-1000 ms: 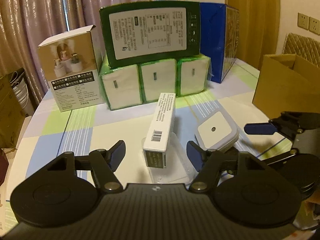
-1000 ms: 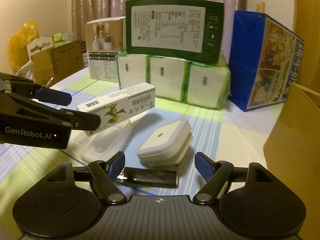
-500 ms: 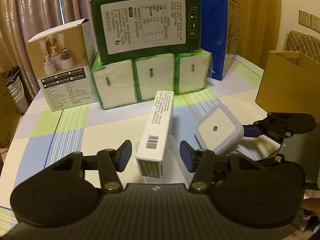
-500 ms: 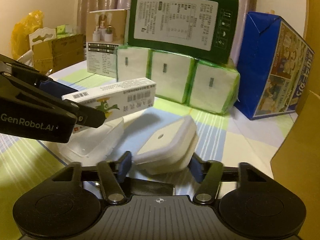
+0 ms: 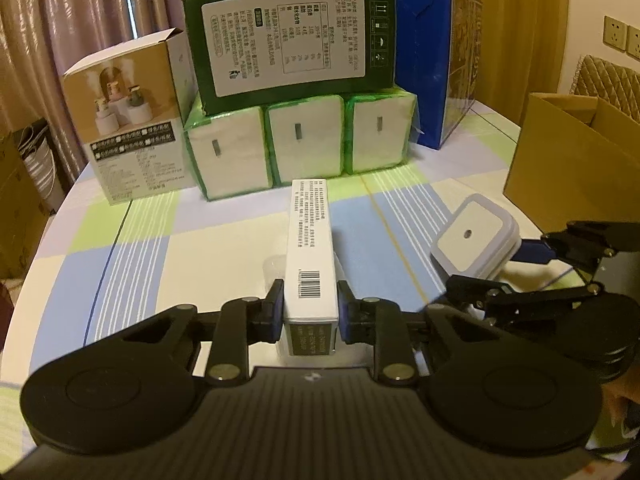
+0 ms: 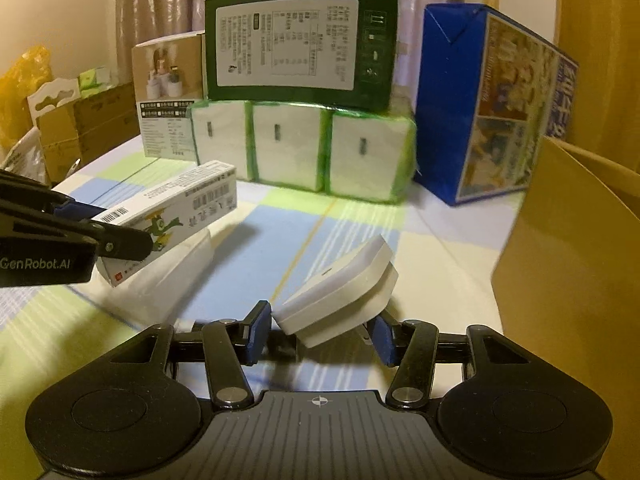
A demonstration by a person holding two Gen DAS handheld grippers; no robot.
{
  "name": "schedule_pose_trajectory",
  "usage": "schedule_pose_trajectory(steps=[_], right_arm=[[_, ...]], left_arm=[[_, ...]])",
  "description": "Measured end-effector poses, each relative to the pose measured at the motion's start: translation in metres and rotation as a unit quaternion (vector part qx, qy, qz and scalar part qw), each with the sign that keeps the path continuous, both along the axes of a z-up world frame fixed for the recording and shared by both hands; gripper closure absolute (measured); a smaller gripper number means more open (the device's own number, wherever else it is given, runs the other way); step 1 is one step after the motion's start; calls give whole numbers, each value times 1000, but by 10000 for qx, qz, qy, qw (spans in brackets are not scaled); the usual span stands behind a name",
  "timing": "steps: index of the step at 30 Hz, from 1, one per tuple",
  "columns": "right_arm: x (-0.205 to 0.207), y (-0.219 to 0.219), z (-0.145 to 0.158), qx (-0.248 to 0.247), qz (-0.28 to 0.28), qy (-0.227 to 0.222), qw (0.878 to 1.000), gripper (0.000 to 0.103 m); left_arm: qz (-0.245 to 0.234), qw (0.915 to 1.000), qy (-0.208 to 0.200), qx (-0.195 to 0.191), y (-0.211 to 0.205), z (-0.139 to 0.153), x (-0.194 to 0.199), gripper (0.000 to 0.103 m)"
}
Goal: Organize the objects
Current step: 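Grasp the white square night light with the right tool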
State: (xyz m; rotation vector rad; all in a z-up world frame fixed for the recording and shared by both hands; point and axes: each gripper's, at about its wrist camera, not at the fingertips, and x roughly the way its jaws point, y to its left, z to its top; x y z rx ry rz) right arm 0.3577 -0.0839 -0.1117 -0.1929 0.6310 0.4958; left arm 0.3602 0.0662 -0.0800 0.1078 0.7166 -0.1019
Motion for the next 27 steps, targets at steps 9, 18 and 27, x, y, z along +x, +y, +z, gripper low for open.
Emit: schedule_pose_trajectory(steps=[9, 18, 27], right_arm=[[-55, -26, 18, 81, -204, 447, 9988, 55], [-104, -40, 24, -14, -124, 563, 9983, 30], [-77, -33, 19, -330, -35, 50, 9994, 19]], left_arm=[[68, 9997, 106, -214, -16, 5, -65, 82], [-11, 9988, 365, -325, -31, -3, -112, 81], [-15, 9991, 170, -384, -25, 0, -106, 70]])
